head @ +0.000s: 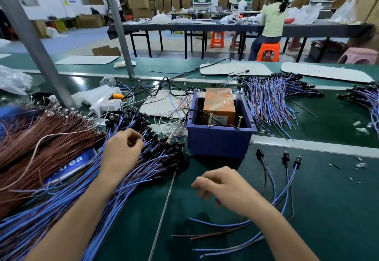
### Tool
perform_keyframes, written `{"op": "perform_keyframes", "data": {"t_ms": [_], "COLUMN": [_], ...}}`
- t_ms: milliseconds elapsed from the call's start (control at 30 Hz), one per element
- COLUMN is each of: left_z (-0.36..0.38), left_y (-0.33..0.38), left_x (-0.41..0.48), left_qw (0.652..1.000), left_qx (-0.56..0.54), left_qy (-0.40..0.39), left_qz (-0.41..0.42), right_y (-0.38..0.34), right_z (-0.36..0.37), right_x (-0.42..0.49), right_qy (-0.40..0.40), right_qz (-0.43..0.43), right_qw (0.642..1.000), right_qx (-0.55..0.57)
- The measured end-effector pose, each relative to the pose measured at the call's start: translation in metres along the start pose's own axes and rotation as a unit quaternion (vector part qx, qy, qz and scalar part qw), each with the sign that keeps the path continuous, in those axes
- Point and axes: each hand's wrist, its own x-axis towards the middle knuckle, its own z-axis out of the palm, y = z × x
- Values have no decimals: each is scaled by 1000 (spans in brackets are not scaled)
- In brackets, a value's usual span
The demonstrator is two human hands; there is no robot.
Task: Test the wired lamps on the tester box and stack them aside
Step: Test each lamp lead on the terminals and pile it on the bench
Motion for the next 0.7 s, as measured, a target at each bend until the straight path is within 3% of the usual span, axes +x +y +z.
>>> {"op": "perform_keyframes", "data": {"t_ms": [133,267,433,533,600,700], "left_z": [-1,1,20,22,14,1], "left_y": [17,44,52,40,31,21], "left_x": [-9,-36,-77,-81,-77,-70], "left_qw": [986,952,940,928,924,918], "left_qx": [-157,-301,-228,-189,-150,-122], "left_qy": [40,-54,-213,-283,-318,-348], "left_qz": [-31,-5,137,152,152,147], "right_y": [-1,-16,-17,-2,13,35], "right_z": [11,21,16,-4,-26,-61], "right_x": [4,9,14,9,2,-11], "right_qy": [30,69,157,204,245,301], "right_qz": [22,35,120,125,114,129], "right_qw": [990,929,855,800,803,852], "right_qx": [136,361,480,550,531,408]}}
